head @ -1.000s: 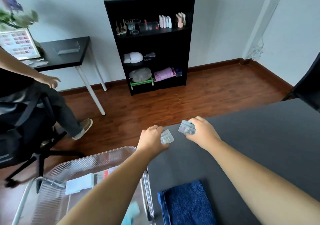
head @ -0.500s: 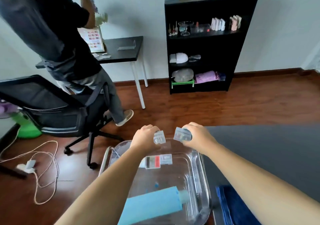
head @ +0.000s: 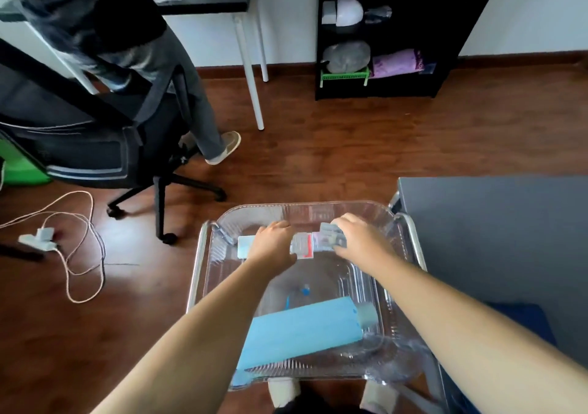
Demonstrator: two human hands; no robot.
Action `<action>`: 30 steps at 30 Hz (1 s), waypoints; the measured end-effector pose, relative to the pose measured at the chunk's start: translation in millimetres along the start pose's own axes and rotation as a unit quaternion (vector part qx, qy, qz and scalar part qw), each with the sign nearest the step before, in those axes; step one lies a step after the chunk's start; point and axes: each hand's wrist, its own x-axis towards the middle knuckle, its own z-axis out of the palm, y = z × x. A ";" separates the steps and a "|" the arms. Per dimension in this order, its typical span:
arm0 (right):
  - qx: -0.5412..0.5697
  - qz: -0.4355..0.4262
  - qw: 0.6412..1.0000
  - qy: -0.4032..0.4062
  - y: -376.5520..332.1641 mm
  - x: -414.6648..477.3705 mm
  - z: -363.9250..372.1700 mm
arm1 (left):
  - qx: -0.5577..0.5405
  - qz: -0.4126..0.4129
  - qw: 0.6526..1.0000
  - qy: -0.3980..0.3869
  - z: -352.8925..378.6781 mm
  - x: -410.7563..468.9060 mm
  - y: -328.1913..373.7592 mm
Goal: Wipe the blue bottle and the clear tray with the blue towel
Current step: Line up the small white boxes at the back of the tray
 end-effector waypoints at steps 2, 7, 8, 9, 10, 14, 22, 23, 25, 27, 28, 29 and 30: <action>-0.006 0.006 1.000 -0.009 5.1 7.0 14.1 | -0.001 0.005 1.000 -0.009 13.0 10.1 -3.4; -0.010 0.014 1.000 -0.024 12.3 22.6 36.6 | -0.022 0.017 1.000 -0.005 31.3 25.9 -6.7; -0.009 0.013 1.000 -0.024 12.4 24.7 39.4 | -0.024 0.016 1.000 -0.003 32.8 28.0 -7.0; -0.009 0.012 1.000 -0.026 12.8 27.1 42.5 | -0.026 0.014 1.000 -0.001 34.9 30.2 -7.5; -0.008 0.013 1.000 -0.027 13.1 29.4 45.1 | -0.027 0.012 1.000 0.000 36.6 32.6 -8.2; -0.008 0.019 0.999 -0.030 13.8 33.1 52.0 | -0.018 -0.004 1.000 -0.001 43.0 37.2 -9.4; 0.001 0.008 1.000 -0.029 13.2 33.3 55.1 | -0.017 -0.004 1.000 0.014 48.4 39.7 -12.6; -0.001 0.006 1.000 -0.030 12.8 32.8 53.4 | -0.014 -0.005 1.000 0.016 47.7 38.3 -12.1; 0.000 0.001 0.999 -0.032 10.9 31.3 47.0 | -0.009 -0.005 1.000 0.017 42.7 33.9 -11.1; 0.000 -0.003 1.000 -0.030 8.8 28.9 37.8 | -0.007 -0.004 1.000 0.018 34.8 28.9 -11.3; -0.002 -0.004 1.000 -0.029 8.1 27.4 32.7 | -0.006 -0.004 1.000 0.017 30.5 26.2 -11.7; -0.005 -0.005 1.000 -0.028 6.9 25.1 26.0 | -0.005 -0.002 1.000 0.018 24.5 22.7 -11.6; -0.009 -0.005 1.000 -0.028 5.3 22.4 19.0 | -0.004 0.000 1.000 0.019 18.4 18.7 -11.3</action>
